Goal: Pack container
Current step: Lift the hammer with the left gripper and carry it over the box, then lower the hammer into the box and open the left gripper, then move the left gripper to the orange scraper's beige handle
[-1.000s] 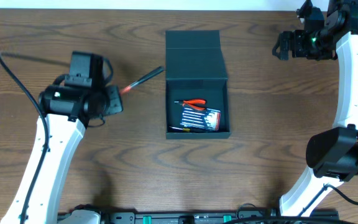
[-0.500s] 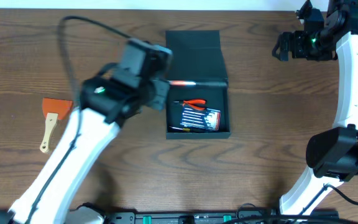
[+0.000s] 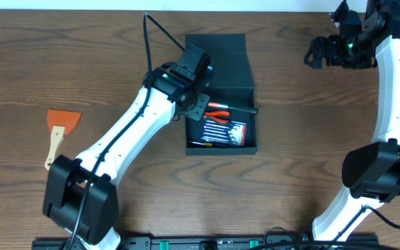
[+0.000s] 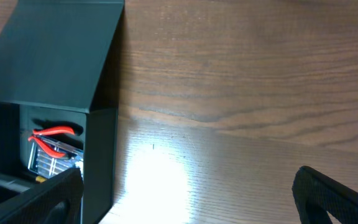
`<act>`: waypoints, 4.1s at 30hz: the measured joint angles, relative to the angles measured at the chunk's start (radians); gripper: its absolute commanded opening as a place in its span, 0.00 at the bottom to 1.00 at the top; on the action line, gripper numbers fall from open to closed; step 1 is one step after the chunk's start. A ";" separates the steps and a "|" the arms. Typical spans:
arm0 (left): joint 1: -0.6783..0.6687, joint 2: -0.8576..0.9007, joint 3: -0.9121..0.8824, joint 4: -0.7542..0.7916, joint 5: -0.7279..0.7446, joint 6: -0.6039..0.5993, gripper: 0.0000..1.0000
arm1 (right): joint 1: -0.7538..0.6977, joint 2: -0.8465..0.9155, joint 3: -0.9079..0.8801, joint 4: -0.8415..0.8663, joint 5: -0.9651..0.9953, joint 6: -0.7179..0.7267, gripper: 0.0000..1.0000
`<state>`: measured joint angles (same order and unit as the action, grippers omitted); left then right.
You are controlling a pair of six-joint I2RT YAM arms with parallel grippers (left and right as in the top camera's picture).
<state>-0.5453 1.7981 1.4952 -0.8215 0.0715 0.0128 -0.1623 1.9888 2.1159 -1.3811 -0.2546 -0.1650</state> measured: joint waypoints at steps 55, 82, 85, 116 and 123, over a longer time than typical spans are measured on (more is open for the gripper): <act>0.048 0.119 0.000 0.071 0.000 -0.009 0.53 | 0.000 0.000 0.000 -0.043 0.000 -0.001 0.99; 0.716 -0.477 0.015 -0.354 -0.235 -0.031 0.84 | 0.000 0.000 0.000 -0.043 0.000 -0.020 0.99; 0.777 -0.486 0.014 -0.338 -0.216 0.055 0.85 | 0.000 0.000 0.000 -0.041 0.000 -0.022 0.99; 0.967 -0.106 -0.198 -0.183 -0.071 0.467 0.87 | 0.000 0.000 0.000 -0.035 0.001 -0.024 0.99; 1.011 -0.029 -0.198 -0.137 -0.071 0.510 0.87 | 0.000 0.000 0.000 -0.035 0.018 -0.024 0.99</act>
<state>0.4660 1.7687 1.2972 -0.9588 0.0010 0.5232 -0.1623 1.9888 2.1159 -1.4162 -0.2367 -0.1886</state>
